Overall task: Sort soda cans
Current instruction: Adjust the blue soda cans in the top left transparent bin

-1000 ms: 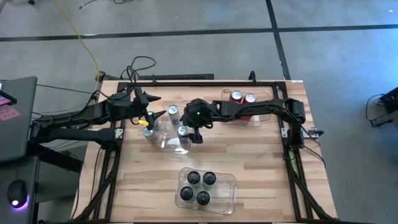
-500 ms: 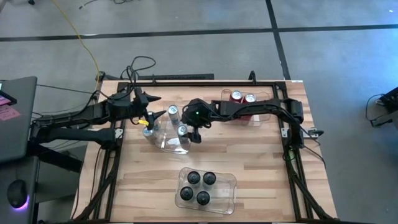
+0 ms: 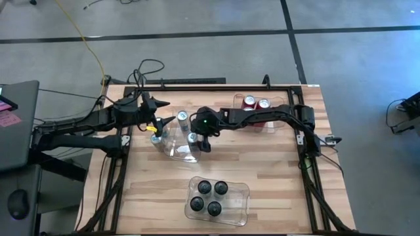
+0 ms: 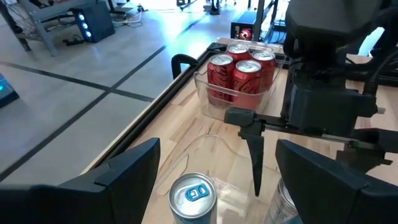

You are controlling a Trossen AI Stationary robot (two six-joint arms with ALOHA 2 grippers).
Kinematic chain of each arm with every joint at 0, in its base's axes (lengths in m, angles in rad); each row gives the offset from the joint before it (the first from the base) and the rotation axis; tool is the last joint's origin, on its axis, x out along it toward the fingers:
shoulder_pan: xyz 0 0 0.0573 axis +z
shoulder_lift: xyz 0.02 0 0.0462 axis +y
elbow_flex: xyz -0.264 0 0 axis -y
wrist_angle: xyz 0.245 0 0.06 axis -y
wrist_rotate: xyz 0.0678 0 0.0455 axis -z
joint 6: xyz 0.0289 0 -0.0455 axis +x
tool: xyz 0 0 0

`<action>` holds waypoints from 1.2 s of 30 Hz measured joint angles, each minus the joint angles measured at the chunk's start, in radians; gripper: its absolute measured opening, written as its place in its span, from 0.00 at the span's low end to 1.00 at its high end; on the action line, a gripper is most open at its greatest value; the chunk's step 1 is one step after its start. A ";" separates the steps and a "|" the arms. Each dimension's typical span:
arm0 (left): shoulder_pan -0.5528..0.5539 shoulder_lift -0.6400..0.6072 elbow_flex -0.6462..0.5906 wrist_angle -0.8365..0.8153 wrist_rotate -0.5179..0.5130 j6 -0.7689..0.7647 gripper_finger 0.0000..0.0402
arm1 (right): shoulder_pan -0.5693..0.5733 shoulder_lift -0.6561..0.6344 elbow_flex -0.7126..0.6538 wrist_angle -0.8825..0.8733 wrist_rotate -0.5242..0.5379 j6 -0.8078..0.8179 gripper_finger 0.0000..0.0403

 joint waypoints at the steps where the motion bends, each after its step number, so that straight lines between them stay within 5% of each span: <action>1: 0.000 0.000 0.000 -0.001 0.000 0.001 0.79 | -0.002 0.000 0.000 0.002 0.000 0.002 0.96; 12: 0.000 0.000 0.000 -0.001 0.000 0.007 0.79 | -0.020 -0.004 0.001 -0.003 -0.004 0.017 0.53; 36: 0.000 0.000 0.000 -0.002 0.000 0.004 0.79 | -0.164 -0.078 -0.030 -0.001 0.032 -0.017 0.53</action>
